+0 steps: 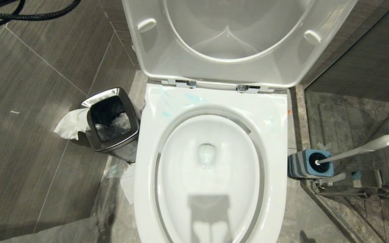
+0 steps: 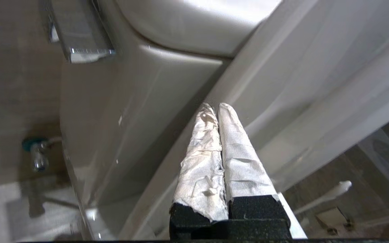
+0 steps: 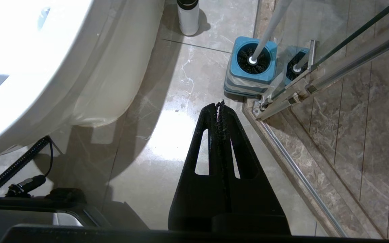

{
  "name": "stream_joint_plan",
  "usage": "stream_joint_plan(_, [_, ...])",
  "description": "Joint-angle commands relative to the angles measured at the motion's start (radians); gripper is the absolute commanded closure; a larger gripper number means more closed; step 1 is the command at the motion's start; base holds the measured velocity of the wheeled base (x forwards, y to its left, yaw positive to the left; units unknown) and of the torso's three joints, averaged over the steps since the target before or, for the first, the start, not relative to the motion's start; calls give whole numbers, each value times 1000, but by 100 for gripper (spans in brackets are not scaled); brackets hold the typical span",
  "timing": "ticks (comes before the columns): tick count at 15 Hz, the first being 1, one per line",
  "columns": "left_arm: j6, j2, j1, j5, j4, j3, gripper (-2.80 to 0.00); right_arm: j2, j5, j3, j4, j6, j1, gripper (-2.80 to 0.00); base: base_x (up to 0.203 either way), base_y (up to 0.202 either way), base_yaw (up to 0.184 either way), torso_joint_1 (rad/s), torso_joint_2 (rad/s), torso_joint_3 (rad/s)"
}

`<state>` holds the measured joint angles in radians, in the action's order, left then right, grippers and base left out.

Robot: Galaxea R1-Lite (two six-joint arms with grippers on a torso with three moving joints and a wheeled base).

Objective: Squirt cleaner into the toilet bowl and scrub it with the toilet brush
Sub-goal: Close the toilet lid

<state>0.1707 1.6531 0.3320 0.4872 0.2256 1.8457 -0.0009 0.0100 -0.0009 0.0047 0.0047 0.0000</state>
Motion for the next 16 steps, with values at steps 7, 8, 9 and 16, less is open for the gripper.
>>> stream_joint_plan(7, [23, 51, 10, 16, 63, 3, 0, 1, 1, 0, 0, 0, 0, 0, 0, 0, 0, 0, 0, 0])
stream_joint_plan(8, [29, 48, 10, 33, 57, 2, 0, 1, 1, 1, 0, 0, 0, 0, 0, 0, 0, 0, 0, 0])
stream_joint_plan(9, [30, 43, 10, 52, 45, 1, 0, 1, 1, -1, 0, 0, 0, 0, 0, 0, 0, 0, 0, 0])
stream_joint_plan(16, [39, -11, 10, 107, -17, -77, 0, 1, 1, -1, 0, 0, 0, 0, 0, 0, 0, 0, 0, 0])
